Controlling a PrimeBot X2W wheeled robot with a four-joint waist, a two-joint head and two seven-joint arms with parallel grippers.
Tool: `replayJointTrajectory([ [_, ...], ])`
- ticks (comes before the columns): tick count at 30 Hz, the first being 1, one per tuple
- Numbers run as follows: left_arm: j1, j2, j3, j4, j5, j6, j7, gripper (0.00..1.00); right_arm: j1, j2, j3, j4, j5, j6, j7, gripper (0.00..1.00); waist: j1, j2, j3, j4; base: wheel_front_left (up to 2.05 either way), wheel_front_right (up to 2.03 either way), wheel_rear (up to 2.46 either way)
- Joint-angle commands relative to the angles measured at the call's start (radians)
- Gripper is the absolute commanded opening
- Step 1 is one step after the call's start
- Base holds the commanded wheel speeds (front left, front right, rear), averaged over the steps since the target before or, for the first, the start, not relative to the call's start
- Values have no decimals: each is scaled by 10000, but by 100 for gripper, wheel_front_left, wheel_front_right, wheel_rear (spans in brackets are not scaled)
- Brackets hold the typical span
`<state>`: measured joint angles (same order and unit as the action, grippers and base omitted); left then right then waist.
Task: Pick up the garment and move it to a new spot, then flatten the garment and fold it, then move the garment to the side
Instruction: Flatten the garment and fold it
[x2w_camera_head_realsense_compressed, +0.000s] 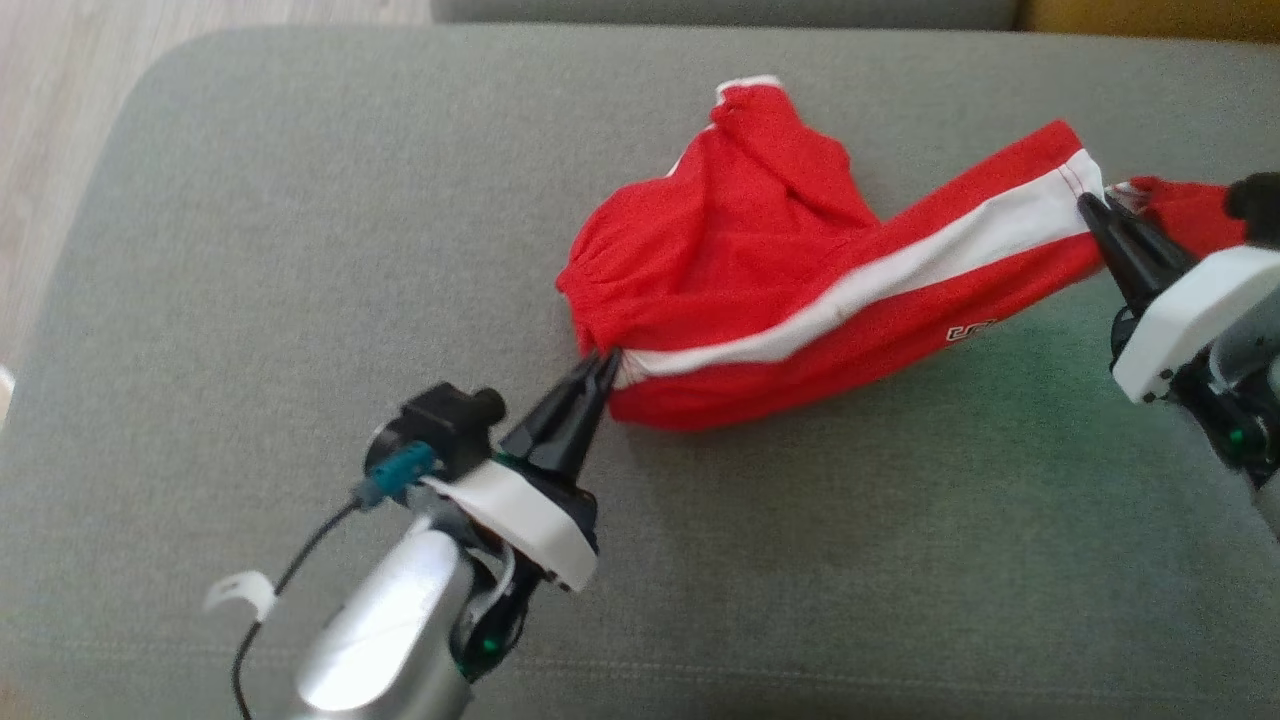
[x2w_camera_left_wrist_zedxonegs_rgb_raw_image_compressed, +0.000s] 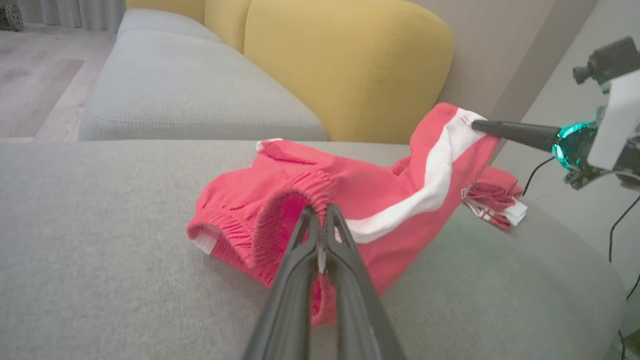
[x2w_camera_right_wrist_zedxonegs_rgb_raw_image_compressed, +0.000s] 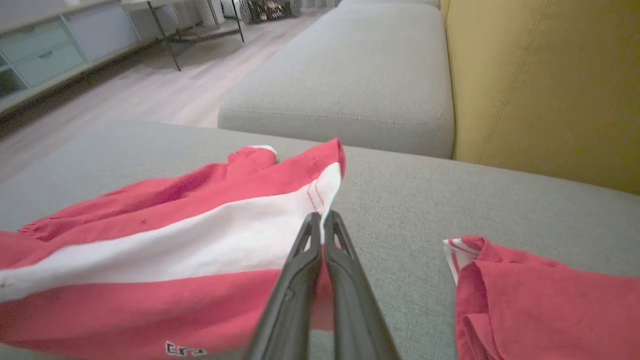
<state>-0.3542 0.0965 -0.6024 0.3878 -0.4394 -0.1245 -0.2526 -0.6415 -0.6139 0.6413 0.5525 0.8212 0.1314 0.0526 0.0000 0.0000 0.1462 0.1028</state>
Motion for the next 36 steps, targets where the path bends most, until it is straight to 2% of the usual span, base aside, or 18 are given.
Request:
replayJointTrajectory([
  [1,-308,213,504,-495,-106,-53,-91,0,230,-310,-11,-430,173,-7,-210,0,0,0,-312,-226,0,0,0],
  [9,-579,654,1319,-1657,-654,183,195,0,658,-466,-436,-1628,776,-7,-964,0,0,0,-1129,-587,0,0,0],
  [14,-742,899,1812,-2710,-984,543,684,0,778,-444,-750,-2387,784,-7,-1350,0,0,0,-1523,-764,0,0,0],
  [21,-1022,1289,2471,-4249,-1308,1157,1535,0,902,-559,-2095,-3622,303,-7,-1471,0,0,0,-1803,-868,0,0,0],
  [26,-953,1440,2934,-5583,-1478,1747,1984,0,1530,-176,-3671,-4984,-37,-7,-792,0,0,0,-1853,-917,0,0,0],
  [29,-1035,1577,2941,-6108,-1433,1928,2384,0,1829,194,-4454,-5794,-399,-7,-33,0,0,0,-1760,-923,0,0,0],
  [33,-1615,1850,2796,-6124,-1208,1954,3017,0,1682,656,-5072,-6589,-1141,-7,1007,0,0,0,-1353,-910,0,0,0],
  [36,-2486,1994,2621,-5543,-1292,1707,3731,0,932,976,-5221,-6792,-1614,-7,1675,0,0,0,-661,-879,0,0,0],
])
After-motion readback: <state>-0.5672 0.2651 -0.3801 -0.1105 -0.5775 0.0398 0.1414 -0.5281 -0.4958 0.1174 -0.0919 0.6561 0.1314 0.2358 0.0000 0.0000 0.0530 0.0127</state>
